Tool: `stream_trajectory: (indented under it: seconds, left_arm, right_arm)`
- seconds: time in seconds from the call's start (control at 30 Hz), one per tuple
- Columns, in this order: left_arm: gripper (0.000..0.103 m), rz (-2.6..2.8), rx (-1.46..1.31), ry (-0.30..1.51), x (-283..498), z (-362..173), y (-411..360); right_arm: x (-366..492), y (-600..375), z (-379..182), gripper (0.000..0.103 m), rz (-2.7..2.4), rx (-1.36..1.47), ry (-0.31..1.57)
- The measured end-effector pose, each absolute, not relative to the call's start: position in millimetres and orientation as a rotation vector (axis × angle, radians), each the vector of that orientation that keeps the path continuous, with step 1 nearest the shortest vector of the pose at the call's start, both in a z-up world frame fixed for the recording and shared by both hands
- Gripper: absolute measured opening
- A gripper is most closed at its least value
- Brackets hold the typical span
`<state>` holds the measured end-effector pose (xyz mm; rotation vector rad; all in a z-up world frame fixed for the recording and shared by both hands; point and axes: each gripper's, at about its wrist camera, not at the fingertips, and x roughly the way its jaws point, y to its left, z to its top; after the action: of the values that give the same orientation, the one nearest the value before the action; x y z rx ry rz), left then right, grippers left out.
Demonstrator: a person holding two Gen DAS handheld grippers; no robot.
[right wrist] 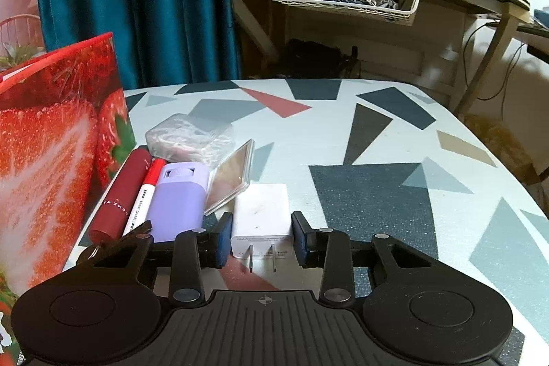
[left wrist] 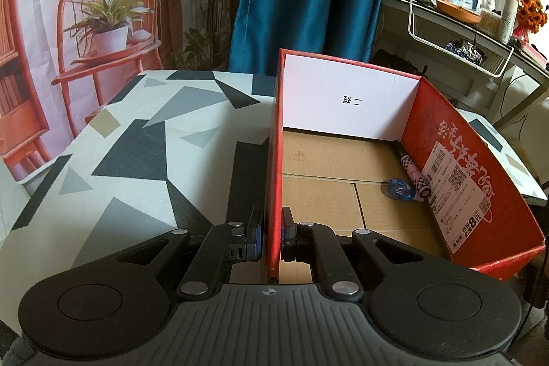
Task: Organize rigid objects
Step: 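Reach the right tool to the white charger plug and grasp it, then carry the white charger plug into the red box and release it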
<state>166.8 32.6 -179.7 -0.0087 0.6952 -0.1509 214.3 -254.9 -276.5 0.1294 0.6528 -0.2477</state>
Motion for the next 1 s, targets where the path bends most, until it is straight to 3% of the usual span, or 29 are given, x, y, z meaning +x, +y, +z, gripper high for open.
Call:
stream_trajectory:
  seconds: [0.43,0.73,1.0]
  left_arm:
    - [0.01,-0.155,-0.017,0.699,168.7,-180.0,34.2]
    - [0.01,-0.156,-0.024,0.698,168.1,-180.6,34.8]
    - [0.01,-0.158,-0.031,0.697,167.8,-180.8,35.8]
  right_arm:
    - [183.7,-249.2,-265.6,0.032,-0.286,0.086,0.608]
    - [174.2,-267.8,-268.7,0.033,-0.228,0.297,0.675]
    - [166.9,-298.3,-267.8,0.032,-0.276,0.655,0.655]
